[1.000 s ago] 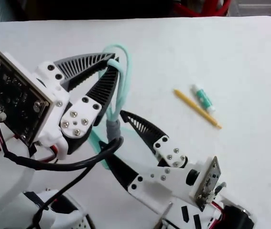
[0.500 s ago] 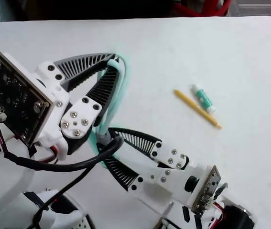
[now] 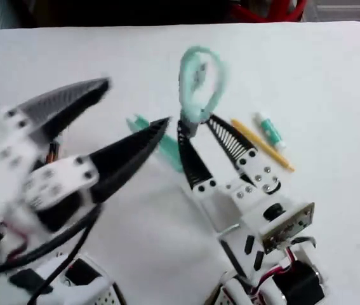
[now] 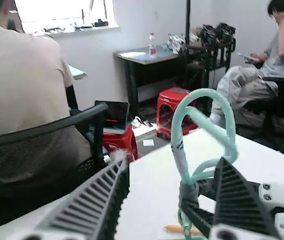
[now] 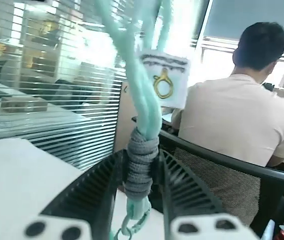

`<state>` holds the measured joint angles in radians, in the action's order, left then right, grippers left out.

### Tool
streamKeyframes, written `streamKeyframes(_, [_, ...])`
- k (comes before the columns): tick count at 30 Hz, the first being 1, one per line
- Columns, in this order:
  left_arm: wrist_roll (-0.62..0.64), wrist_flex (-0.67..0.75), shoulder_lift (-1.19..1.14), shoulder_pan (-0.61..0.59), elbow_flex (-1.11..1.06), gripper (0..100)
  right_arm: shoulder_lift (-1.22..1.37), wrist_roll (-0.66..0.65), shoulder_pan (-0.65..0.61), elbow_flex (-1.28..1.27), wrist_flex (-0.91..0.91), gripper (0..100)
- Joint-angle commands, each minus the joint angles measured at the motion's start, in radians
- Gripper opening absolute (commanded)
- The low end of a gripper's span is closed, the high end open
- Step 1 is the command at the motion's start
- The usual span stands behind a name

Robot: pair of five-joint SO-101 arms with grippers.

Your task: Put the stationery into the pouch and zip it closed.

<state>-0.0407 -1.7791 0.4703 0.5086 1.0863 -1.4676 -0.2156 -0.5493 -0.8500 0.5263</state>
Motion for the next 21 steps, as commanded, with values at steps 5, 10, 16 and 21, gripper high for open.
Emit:
streamKeyframes(5, [0.011, -0.005, 0.378, -0.119, -0.442, 27, 0.203, -0.009, 0.051, 0.035, -0.17, 1.8])
streamKeyframes(10, [-0.061, 0.12, 0.636, -0.128, -1.049, 27, 0.325, -0.009, 0.048, 0.203, -0.12, 1.8])
streamKeyframes(16, [-0.084, 0.463, 0.878, -0.208, -1.626, 28, 0.364, 0.038, 0.047, 0.434, 0.053, 1.8])
streamKeyframes(21, [0.092, 0.562, 0.947, -0.097, -1.812, 35, 0.418, 0.049, 0.044, 0.483, 0.119, 1.8])
